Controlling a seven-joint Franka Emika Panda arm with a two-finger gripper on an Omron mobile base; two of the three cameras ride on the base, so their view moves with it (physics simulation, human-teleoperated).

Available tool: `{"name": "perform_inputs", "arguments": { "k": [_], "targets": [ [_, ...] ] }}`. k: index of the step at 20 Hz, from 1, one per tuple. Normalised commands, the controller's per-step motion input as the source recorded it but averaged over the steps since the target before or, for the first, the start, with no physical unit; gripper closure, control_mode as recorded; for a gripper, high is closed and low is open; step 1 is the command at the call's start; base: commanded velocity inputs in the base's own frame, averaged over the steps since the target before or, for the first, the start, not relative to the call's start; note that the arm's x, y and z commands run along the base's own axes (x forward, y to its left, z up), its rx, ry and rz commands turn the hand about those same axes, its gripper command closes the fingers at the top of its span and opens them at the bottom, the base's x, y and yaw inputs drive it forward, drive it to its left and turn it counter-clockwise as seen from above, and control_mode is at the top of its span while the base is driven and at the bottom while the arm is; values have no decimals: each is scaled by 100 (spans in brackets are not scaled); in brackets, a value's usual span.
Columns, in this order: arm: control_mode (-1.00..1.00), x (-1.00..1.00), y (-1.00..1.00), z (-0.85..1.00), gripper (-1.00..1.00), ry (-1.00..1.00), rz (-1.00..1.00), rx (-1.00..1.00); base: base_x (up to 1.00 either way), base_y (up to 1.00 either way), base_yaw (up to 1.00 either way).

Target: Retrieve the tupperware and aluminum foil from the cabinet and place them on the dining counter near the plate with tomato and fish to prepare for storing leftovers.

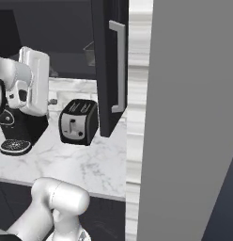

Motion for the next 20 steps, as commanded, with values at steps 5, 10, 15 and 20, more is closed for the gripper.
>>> {"name": "perform_inputs", "arguments": {
  "k": [5,10,15,20],
  "targets": [
    [-100,47,-14,27,-100,7,0,-22,0,0,0],
    [-100,43,0,1,-100,-1,0,-20,0,0,0],
    [-100,48,0,0,-100,0,2,-7,0,0,0],
    [-100,44,0,21,-100,2,6,-1,0,0,0]
  ]
}}
